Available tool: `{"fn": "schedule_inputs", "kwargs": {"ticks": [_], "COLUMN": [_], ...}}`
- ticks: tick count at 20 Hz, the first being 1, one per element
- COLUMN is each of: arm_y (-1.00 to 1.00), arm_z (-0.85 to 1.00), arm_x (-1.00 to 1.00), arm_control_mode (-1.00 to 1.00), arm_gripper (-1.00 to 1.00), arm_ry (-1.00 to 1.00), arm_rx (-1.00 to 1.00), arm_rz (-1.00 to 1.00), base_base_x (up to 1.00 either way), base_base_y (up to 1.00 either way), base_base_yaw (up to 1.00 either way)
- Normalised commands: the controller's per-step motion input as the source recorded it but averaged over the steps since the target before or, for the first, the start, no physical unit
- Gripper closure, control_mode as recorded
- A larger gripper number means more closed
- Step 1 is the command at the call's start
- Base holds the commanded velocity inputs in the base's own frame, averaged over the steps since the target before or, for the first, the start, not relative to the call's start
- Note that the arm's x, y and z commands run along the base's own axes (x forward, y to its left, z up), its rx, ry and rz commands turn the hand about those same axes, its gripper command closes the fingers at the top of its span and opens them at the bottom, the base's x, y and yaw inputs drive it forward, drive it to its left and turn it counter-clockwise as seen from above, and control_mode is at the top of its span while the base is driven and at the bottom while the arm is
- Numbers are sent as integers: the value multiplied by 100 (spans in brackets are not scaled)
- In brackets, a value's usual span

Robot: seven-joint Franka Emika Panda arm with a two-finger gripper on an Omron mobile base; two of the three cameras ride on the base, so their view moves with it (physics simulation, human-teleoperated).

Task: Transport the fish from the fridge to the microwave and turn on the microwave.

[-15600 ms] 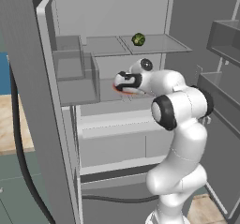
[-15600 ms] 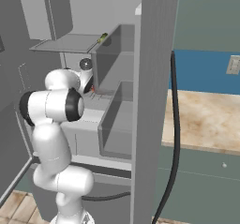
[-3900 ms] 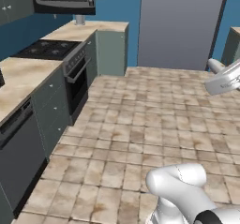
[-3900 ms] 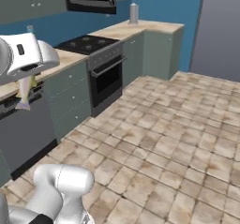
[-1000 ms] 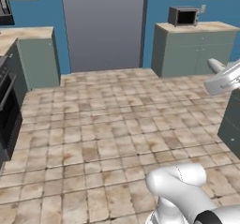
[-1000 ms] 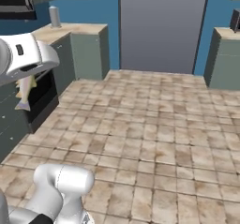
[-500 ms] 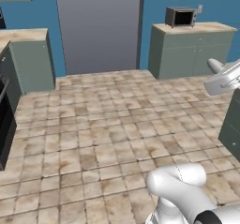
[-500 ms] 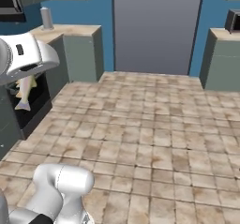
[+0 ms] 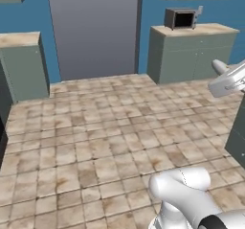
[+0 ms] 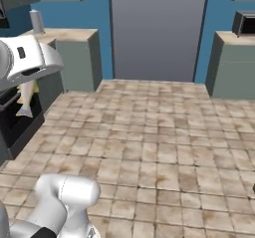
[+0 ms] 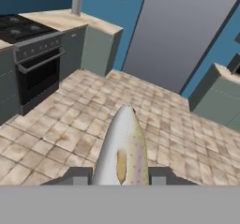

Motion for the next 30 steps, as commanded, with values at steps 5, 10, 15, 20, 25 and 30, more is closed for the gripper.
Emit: {"fn": "schedule_inputs", "kwargs": {"ticks": [5, 10, 15, 20, 25, 30], "arm_y": [0, 0, 0, 0, 0, 0], "arm_z": [0, 0, 0, 0, 0, 0], "arm_x": [0, 0, 0, 0, 0, 0], "arm_control_mode": [100, 100, 100, 100, 100, 100], "arm_gripper": [100, 100, 100, 100, 100, 100], "arm_ry": [0, 0, 0, 0, 0, 0], "arm_rx": [0, 0, 0, 0, 0, 0], "arm_rz": [0, 0, 0, 0, 0, 0], "base_base_x": [50, 44, 56, 60, 68, 72], "base_base_y": [-5, 0, 0, 0, 0, 0], "base_base_yaw": [-9, -9, -6, -4, -4, -3]}}
